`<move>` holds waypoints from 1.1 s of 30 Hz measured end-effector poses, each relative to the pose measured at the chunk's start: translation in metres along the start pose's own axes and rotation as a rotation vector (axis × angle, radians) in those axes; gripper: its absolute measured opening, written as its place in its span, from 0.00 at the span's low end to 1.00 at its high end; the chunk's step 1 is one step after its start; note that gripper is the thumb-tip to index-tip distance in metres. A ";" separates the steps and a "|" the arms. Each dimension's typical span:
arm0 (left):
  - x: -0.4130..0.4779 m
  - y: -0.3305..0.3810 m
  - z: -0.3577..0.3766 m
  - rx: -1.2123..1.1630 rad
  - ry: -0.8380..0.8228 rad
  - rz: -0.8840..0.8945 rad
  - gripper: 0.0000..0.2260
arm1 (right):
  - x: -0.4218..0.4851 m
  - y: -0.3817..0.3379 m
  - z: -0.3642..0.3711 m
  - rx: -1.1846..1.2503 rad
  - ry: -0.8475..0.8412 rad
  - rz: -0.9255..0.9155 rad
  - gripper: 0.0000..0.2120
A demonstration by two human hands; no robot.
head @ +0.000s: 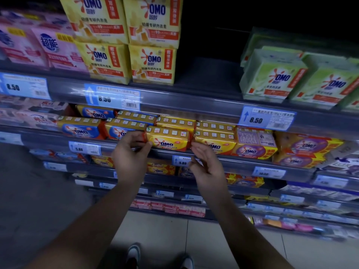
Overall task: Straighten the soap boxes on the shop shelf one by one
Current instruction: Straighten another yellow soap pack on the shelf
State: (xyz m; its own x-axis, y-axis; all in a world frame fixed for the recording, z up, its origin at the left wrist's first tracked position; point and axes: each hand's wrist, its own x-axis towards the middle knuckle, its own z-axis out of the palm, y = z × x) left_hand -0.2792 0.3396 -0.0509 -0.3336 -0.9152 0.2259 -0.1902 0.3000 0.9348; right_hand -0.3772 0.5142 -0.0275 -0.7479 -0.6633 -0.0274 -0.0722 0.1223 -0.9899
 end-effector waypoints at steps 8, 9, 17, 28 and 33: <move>-0.001 0.000 0.015 0.070 0.056 0.016 0.11 | 0.006 -0.005 0.017 0.023 -0.033 0.112 0.30; -0.001 -0.001 0.017 0.068 0.065 0.012 0.13 | 0.007 -0.005 0.017 0.021 -0.038 0.130 0.30; -0.014 -0.005 0.017 0.012 0.074 -0.014 0.17 | -0.004 -0.001 -0.009 -0.016 0.040 0.074 0.23; -0.091 0.040 0.078 0.060 -0.363 0.069 0.24 | 0.004 0.025 -0.074 -0.050 0.391 0.122 0.19; -0.094 0.044 0.090 0.116 -0.309 0.051 0.30 | 0.003 0.029 -0.080 -0.110 0.323 0.165 0.23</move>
State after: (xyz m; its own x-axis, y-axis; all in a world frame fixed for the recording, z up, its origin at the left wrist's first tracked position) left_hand -0.3392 0.4627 -0.0557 -0.6063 -0.7788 0.1607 -0.2644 0.3880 0.8829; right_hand -0.4344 0.5746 -0.0450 -0.9235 -0.3633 -0.1231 0.0099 0.2981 -0.9545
